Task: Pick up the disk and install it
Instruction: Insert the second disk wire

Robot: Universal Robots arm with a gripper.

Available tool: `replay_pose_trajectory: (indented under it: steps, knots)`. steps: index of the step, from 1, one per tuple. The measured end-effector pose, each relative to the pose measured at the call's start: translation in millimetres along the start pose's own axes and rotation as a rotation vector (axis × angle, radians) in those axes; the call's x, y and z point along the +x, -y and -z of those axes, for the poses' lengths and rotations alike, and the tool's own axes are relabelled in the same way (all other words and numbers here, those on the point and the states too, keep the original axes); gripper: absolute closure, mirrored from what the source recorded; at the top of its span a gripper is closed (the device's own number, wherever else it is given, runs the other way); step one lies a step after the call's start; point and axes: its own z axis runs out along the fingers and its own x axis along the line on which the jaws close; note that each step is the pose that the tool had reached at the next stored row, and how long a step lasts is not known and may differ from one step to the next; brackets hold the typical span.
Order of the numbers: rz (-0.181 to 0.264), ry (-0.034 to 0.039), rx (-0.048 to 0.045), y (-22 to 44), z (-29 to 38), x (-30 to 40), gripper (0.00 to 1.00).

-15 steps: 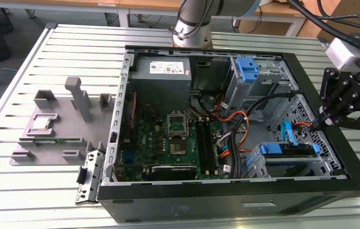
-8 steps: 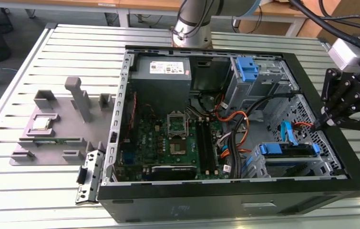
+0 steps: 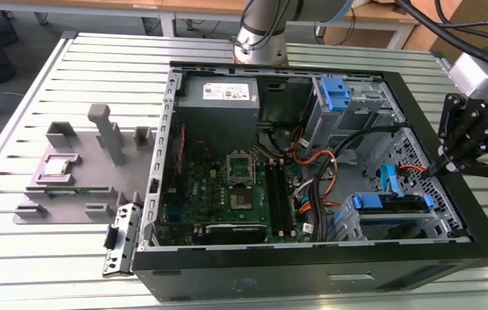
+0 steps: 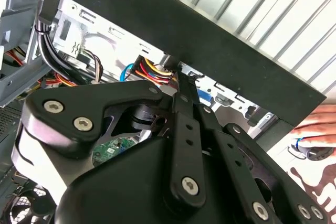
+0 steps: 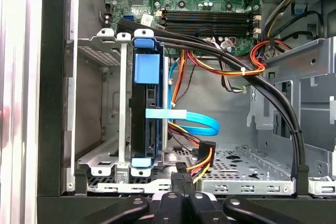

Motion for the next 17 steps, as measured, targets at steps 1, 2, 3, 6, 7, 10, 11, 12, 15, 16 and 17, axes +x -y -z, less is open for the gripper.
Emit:
replay_pose_trajectory:
  steps: [1,2,3,6,7,10,11,12,15,16,17]
  knots:
    - [0.0,0.0004,0.0,0.0,0.7,0.0,0.9]
    - [0.0,0.0018,0.0,0.0,2.1,0.0,0.9]
    - [0.0,0.002,-0.0001,-0.1,5.1,0.0,0.9]
    - [0.0,0.0004,0.0,-0.3,14.6,-0.3,0.9]
    - [0.0,0.0003,0.0,-0.3,15.4,-0.3,0.9]
    - [0.0,0.0,0.0011,-3.6,15.3,-0.5,0.9]
    - [0.0,-0.0001,0.0016,-6.3,14.9,-0.9,0.9]
    - [0.0,0.0,0.0018,-8.6,14.6,-1.8,0.9]
    - [-0.001,0.0,0.0019,-12.9,13.9,-5.3,0.9]
    - [-0.001,0.0001,0.0019,-13.9,13.5,-6.5,0.9]
    - [-0.001,0.0,0.0019,-14.5,13.1,-7.4,0.9]
